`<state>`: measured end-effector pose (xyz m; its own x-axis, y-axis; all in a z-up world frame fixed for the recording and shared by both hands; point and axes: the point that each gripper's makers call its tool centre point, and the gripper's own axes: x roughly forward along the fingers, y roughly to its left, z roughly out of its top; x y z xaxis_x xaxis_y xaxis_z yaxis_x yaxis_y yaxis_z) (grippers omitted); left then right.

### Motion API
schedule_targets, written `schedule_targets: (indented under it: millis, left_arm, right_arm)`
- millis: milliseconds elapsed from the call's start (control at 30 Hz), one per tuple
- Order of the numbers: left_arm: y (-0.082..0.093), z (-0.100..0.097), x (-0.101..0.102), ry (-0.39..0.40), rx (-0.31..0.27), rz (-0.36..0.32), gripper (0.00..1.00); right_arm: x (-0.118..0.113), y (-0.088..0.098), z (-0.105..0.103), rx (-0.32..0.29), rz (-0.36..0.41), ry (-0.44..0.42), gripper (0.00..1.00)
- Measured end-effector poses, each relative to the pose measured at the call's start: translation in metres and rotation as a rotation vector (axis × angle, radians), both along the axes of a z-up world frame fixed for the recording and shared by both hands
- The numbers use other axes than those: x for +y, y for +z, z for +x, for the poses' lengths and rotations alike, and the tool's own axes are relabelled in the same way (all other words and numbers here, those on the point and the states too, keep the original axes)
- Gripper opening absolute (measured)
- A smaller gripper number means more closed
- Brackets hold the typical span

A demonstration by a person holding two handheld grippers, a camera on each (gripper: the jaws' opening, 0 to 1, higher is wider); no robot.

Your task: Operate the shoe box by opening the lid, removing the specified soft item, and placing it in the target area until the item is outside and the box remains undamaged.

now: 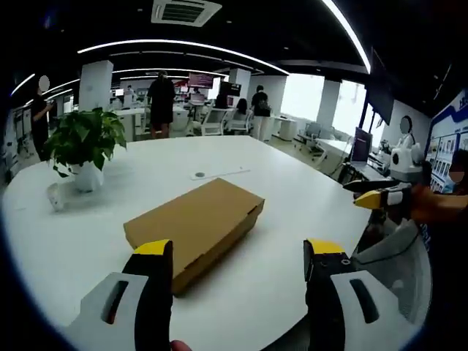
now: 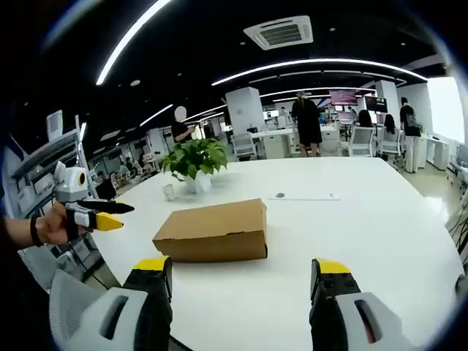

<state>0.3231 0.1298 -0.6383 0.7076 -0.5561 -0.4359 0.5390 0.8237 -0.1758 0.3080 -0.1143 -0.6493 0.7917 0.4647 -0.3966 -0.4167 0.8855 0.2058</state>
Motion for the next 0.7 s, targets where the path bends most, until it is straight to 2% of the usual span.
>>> schedule_targets:
  millis: [700]
  left_arm:
    - [0.0012,-0.0039,0.0068,0.014,0.001,0.002,0.75]
  right_arm:
    - [0.0019,-0.0016,-0.0033,0.008,0.002,0.003,0.77]
